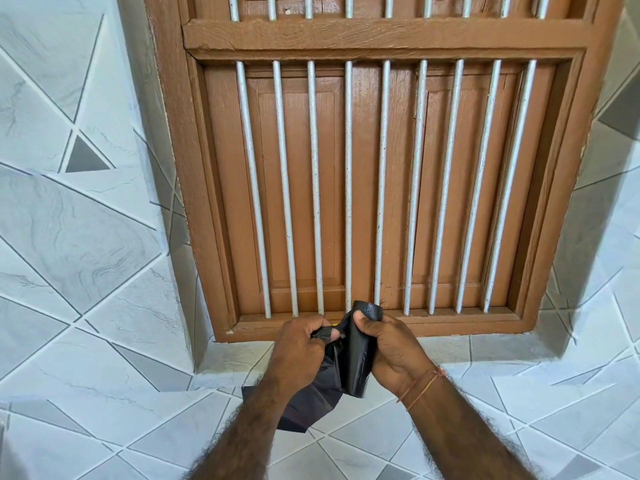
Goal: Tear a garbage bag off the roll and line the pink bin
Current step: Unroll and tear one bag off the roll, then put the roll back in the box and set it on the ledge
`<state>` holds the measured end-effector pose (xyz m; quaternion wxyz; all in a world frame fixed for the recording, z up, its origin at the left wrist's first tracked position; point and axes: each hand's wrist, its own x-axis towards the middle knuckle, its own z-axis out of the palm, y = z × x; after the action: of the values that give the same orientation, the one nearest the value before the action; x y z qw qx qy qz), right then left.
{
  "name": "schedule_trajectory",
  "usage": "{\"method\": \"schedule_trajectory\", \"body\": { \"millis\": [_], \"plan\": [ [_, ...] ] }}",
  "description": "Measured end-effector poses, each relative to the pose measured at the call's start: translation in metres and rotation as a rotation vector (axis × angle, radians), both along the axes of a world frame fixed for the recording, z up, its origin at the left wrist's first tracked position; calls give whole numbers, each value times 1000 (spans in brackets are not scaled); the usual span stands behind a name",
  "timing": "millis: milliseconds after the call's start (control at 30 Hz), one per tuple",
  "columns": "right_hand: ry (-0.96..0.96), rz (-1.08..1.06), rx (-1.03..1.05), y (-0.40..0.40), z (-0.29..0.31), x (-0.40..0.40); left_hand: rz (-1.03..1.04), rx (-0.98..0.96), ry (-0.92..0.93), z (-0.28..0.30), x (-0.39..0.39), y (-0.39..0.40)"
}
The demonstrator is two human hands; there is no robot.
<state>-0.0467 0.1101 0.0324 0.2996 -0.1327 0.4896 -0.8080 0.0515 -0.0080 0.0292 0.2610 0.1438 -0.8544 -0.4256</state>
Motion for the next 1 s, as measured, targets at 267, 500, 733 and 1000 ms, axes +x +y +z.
{"method": "schedule_trajectory", "body": {
  "millis": [267,500,733,1000],
  "plan": [
    [61,-140,-163,110,28,-86,300,61,56,0,82,-87],
    [-8,-59,-122,76,3,-56,89,45,-273,-20,41,-60],
    [-31,-134,-35,71,-16,-50,110,-719,-566,-26,-21,-30],
    [-177,-121,-111,83,-18,-49,-88,-969,-633,-20,-88,-16]
  ]
}}
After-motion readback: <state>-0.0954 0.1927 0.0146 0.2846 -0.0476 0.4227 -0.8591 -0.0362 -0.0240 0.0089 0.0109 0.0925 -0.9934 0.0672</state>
